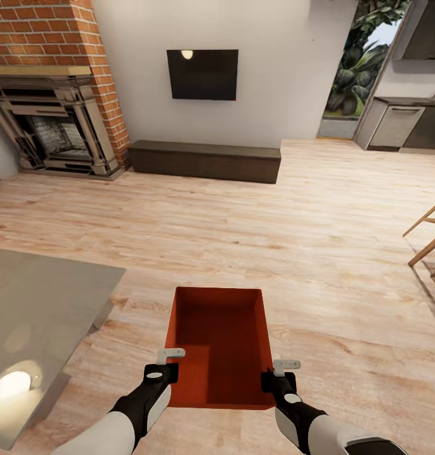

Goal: Move the two storage containers from the living room to the garage. In the garage, place one container on the floor and stack the other container on top of it (either order is fine).

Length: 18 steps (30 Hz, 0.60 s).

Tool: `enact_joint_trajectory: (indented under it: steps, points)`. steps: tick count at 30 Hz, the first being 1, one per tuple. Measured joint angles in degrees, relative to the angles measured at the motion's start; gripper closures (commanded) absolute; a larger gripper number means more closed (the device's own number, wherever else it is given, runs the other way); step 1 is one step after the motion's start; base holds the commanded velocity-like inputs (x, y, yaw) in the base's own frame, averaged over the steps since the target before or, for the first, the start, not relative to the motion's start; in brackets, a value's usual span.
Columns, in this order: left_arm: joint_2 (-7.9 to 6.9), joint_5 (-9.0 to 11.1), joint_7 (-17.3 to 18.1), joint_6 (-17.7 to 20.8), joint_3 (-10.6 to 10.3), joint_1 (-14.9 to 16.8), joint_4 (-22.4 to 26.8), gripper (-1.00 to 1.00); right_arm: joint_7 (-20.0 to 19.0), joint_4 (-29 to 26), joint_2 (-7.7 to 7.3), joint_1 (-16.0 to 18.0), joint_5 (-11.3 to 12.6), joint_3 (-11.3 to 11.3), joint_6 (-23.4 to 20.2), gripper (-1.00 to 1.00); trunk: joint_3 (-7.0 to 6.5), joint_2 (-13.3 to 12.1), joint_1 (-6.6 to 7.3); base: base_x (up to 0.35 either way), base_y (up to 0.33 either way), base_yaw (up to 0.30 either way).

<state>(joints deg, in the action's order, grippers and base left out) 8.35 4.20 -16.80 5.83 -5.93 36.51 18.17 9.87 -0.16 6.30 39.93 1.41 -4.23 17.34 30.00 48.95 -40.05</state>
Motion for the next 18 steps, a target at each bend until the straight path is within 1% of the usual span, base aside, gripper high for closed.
enact_joint_trajectory:
  steps: [18]
  points:
    - [0.03, 0.1, -0.1, 0.0, 0.0, 0.0, 0.0, 1.0, 0.0, 0.0, -0.02, 0.0, -0.1, 0.0, -0.1, 1.0, -1.66, 0.0, 0.0, 0.0, 0.0, 0.0]
